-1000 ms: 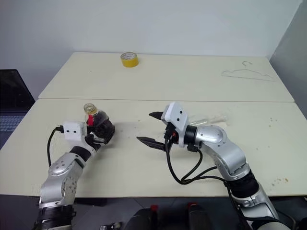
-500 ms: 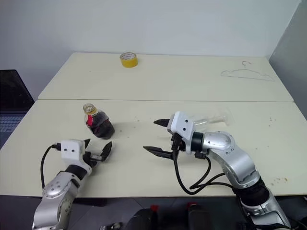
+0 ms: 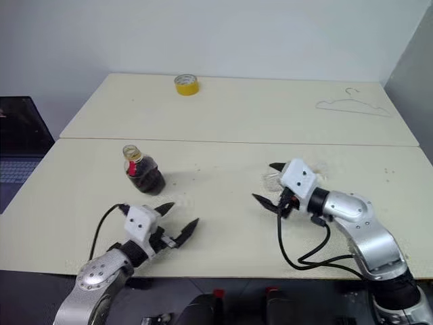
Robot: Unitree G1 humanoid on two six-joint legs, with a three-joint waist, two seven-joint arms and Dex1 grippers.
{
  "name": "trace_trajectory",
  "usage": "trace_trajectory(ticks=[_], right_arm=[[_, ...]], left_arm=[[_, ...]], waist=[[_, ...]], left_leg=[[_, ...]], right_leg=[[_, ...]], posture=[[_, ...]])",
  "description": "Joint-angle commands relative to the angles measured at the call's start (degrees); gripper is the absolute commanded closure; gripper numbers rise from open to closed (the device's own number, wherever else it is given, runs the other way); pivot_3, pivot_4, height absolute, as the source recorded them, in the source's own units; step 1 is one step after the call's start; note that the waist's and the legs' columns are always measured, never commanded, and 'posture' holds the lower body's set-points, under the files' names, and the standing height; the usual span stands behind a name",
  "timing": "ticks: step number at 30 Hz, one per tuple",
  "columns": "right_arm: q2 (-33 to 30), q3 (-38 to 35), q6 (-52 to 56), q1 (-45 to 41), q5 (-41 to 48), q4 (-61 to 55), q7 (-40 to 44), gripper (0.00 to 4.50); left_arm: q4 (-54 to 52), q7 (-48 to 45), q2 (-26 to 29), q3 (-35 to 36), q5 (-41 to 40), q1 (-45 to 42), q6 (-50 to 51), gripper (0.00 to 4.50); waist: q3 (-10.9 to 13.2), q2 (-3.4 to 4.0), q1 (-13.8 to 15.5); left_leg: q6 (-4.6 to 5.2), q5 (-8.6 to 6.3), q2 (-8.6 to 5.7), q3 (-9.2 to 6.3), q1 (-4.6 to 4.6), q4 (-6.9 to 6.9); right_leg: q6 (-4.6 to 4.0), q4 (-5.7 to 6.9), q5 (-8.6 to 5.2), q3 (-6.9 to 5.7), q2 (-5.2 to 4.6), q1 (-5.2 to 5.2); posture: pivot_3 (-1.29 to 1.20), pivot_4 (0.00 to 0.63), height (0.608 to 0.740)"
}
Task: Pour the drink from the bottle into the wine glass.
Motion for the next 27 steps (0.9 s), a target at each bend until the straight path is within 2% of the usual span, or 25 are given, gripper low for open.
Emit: trace_trajectory(ticks=[1,4,8,17,27], right_arm=[[-3.64,-0.83,-1.36,0.42,-6.43,-0.12,-2.08,0.0],[-5.61,0.05,-2.58,0.2,-11.89,2.06,-4.16,0.0],[-8.45,4.36,-8.28,-2.15,-24.57,9.12,-8.7,0.0],[-7.85,9.94,-18.29,-9.07,-41.12,24.65,-17.75,0.0],[-4.97,13.94,-25.82,-12.76,-50.52,35.69,-22.81,0.0]], left_arm=[[-2.32,-3.25,1.78,-0.86,-2.98,-5.19,3.26,0.02],[-1.79,-6.92,3.32,-2.34,-5.09,-9.21,5.51,0.02],[0.05,-10.41,3.89,-4.52,-6.12,-13.79,6.31,0.02],[4.92,-13.33,1.98,-7.73,-6.85,-21.75,7.36,0.02],[5.43,-12.13,-0.71,-9.71,-6.49,-25.99,9.88,0.02]], waist=[[0.0,0.01,-0.04],[0.0,0.01,-0.06],[0.0,0.0,-0.02],[0.0,0.0,-0.01],[0.0,0.0,-0.17]], left_leg=[[0.0,0.0,0.0,0.04,0.01,0.0],[-0.02,0.01,-0.01,0.08,0.01,0.0],[-0.06,0.04,-0.02,0.12,0.01,0.02],[-0.24,0.14,-0.03,0.19,0.01,0.03],[-0.25,0.14,-0.03,0.22,0.01,0.03]], right_leg=[[0.0,0.02,0.0,0.03,0.01,0.0],[0.0,0.0,0.0,0.05,0.0,0.01],[0.0,-0.01,0.0,0.09,0.0,0.01],[0.0,-0.01,0.0,0.13,-0.01,0.0],[0.0,0.01,0.0,0.17,0.0,-0.01]], posture=[[0.0,0.15,0.74],[0.0,0.15,0.74],[0.0,0.15,0.74],[0.0,0.15,0.74],[0.0,0.15,0.74]])
